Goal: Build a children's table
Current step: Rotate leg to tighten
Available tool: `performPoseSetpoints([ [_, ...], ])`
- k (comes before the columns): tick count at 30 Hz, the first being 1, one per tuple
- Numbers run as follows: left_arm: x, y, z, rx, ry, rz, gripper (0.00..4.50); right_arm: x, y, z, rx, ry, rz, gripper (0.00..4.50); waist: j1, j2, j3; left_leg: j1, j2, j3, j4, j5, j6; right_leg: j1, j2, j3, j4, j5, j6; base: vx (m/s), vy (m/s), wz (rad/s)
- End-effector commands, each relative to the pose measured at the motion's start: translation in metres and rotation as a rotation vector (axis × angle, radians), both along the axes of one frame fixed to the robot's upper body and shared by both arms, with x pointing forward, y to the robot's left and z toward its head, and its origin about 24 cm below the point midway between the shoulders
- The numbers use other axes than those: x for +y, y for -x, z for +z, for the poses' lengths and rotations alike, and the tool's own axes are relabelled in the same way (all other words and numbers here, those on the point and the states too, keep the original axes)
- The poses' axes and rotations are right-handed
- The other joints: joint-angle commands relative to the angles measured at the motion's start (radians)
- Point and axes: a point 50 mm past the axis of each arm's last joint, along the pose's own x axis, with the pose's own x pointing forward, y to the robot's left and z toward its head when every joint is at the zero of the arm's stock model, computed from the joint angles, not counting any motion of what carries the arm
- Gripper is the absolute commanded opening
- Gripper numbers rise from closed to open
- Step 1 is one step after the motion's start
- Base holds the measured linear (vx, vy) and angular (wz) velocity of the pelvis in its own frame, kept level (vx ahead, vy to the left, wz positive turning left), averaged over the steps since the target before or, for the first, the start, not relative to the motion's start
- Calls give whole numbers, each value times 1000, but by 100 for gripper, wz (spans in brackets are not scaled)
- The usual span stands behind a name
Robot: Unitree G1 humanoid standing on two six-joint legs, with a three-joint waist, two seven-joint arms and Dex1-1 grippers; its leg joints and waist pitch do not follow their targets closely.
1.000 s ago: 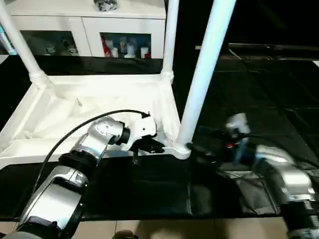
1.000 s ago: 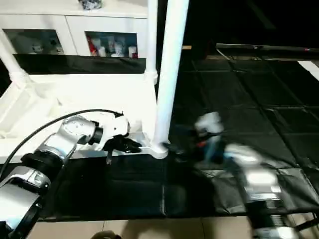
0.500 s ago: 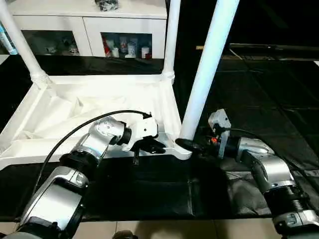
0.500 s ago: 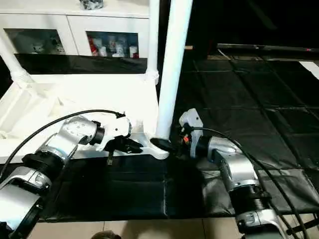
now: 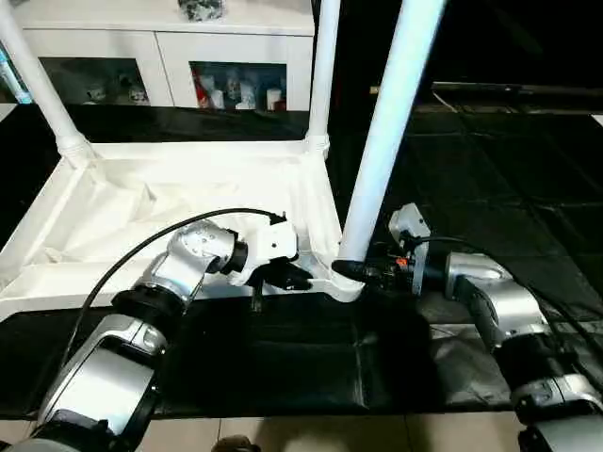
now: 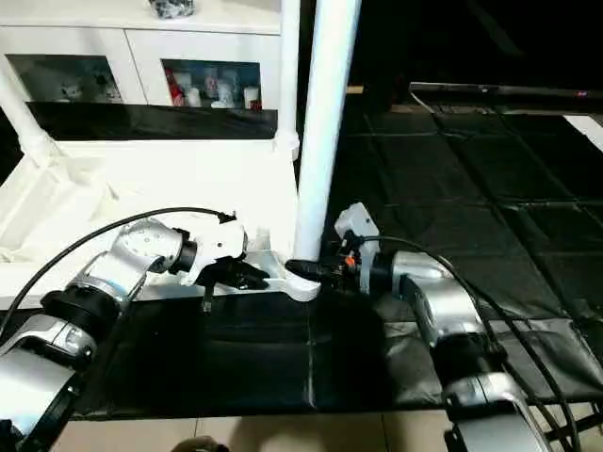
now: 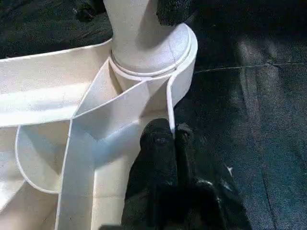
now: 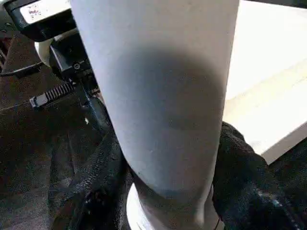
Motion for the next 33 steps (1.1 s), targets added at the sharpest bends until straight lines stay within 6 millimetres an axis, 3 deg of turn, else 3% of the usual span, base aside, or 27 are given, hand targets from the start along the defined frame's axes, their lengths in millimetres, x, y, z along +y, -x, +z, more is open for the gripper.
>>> performPoseSetpoints([
  [1, -7, 3, 1, -15, -40, -71, 0, 0, -2, 2, 2, -4, 6, 207, -6, -5, -75, 8, 50, -14, -67, -126, 44, 60, -80, 59, -66, -172, -206, 0, 0, 0],
  [6, -6, 3, 0, -12, -42, -68, 0, 1, -1, 0, 13, -13, 31, 203, -7, -5, -78, 8, 50, -14, -65, -107, 51, 60, -78, 59, -60, -136, -214, 0, 0, 0],
  [14, -7, -2, 0, -6, -19, 22, 0, 2, 5, -7, 50, -49, 15, 202, -4, -2, -77, 10, 50, -13, -65, -123, 48, 60, -78, 60, -64, -152, -216, 0, 0, 0],
  [19, -18, -8, 2, -7, 32, 116, 0, 11, 8, -20, 88, -46, -105, 202, 0, 3, -71, 18, 52, -16, -72, -174, 25, 54, -81, 60, -77, -235, -196, 0, 0, 0],
  [24, -28, -12, 3, -3, 58, 180, 0, 21, 8, -27, 117, -65, -187, 201, -13, 2, -63, 24, 47, -23, -82, -262, -5, 54, -86, 58, -104, -424, -135, 0, 0, 0],
  [28, -34, -15, 4, 1, 70, 240, 0, 31, 7, -28, 147, -100, -242, 200, -26, 2, -60, 23, 47, -27, -87, -278, -7, 56, -85, 57, -108, -451, -121, 0, 0, 0],
  [33, -42, -20, 6, 7, 84, 318, 0, 41, 4, -28, 186, -131, -331, 200, -31, 3, -65, 22, 48, -26, -88, -248, -6, 56, -84, 61, -98, -367, -144, 0, 0, 0],
])
